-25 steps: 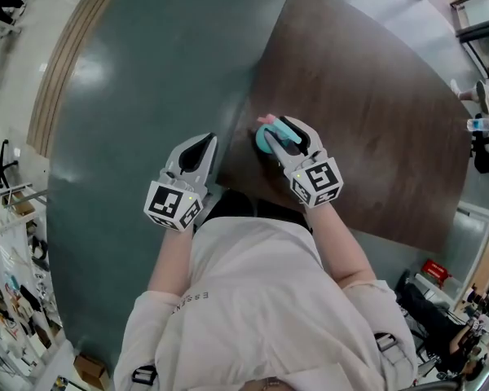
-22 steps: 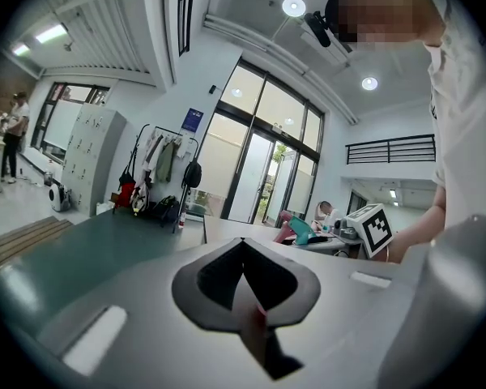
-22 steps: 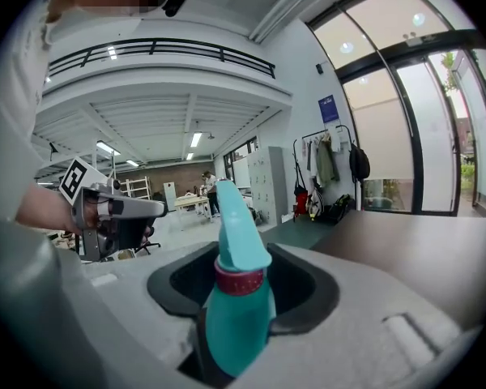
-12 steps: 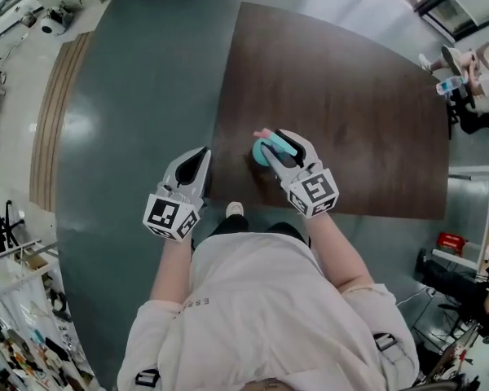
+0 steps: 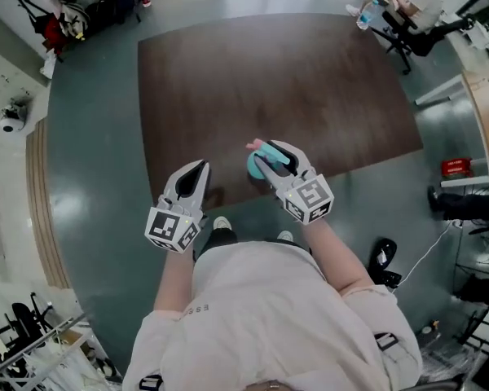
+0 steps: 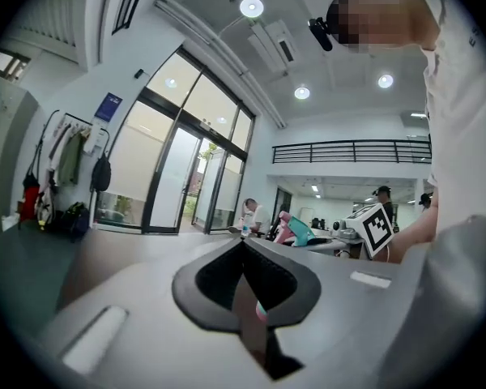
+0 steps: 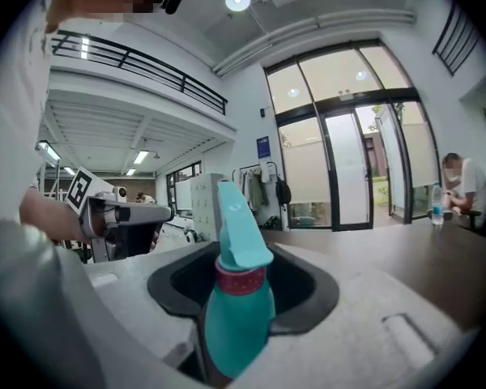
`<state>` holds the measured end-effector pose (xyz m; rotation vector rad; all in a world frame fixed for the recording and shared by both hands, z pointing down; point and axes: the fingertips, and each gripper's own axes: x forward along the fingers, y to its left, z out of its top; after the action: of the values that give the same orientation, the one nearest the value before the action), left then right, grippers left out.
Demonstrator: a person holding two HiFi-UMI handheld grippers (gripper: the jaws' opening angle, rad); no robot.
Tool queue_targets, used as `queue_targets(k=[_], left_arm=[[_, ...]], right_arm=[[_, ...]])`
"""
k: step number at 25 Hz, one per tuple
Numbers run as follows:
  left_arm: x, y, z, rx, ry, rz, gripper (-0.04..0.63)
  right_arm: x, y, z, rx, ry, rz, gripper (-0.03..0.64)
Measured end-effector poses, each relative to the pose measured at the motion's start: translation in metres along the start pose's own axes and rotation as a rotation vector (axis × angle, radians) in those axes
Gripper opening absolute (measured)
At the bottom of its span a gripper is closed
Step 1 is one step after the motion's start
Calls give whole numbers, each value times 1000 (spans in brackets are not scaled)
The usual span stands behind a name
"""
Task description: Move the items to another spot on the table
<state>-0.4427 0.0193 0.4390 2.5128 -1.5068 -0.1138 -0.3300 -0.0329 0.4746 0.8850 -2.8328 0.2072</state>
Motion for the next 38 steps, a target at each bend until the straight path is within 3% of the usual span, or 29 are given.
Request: queue_targets(k=[3,12,20,26,33,38], left_arm=[[41,-58,-9,12,12,-81,15],[146,-208,-35,15,18,-224,15],[215,-315,-59,6,72,-390,15],[272,-363,-78,4,138,-509,15],[369,-404,-99,4,166,-594,15],[439,-414,-93,-9,146,-602,15]], right_arm=[[-66,-44,-11,17,-6,-86,167],[-247,-151,-38,38,-10,-271,167],[-378,-223,-64,97,-17,-513,166],[-436,-272,-79,158,-35,-679,166],[-472,-346,-85,171,-9,-784,166],[-475,-410,-70,146,1,-790,166]])
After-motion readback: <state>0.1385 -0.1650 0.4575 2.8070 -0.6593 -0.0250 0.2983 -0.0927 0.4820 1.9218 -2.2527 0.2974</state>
